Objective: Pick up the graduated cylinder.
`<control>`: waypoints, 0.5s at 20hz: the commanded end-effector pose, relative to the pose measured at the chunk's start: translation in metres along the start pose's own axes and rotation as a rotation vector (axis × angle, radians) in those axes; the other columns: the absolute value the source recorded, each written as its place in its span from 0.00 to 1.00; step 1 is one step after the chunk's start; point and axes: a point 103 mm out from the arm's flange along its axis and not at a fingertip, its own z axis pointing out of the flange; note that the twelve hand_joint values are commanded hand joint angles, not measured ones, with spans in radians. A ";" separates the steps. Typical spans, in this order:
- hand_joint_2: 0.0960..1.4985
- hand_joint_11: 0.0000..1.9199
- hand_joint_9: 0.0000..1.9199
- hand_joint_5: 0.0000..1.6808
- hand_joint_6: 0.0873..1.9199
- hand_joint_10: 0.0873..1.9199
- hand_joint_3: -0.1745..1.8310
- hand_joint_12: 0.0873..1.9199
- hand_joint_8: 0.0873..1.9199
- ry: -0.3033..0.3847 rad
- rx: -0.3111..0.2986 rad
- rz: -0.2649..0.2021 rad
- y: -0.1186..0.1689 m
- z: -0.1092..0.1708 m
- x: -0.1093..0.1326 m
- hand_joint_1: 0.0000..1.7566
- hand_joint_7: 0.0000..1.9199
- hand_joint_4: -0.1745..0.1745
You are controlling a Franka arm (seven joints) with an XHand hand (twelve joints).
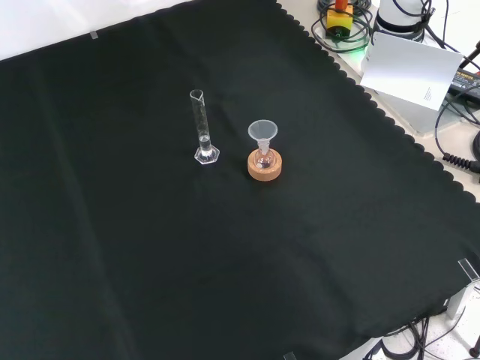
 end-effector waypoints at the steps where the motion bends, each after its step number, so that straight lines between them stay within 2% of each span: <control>1: 0.74 0.02 0.09 0.10 0.07 0.30 0.35 0.66 0.24 -0.007 -0.007 0.002 0.000 -0.001 -0.002 0.00 0.01 0.48; 4: 0.78 0.00 0.09 0.12 0.00 0.29 0.30 0.69 0.23 -0.005 -0.009 0.005 0.001 -0.002 -0.007 0.00 0.01 0.48; 10: 0.79 0.00 0.09 0.13 0.00 0.29 0.28 0.69 0.23 -0.012 -0.022 0.006 0.004 -0.001 -0.012 0.00 0.01 0.48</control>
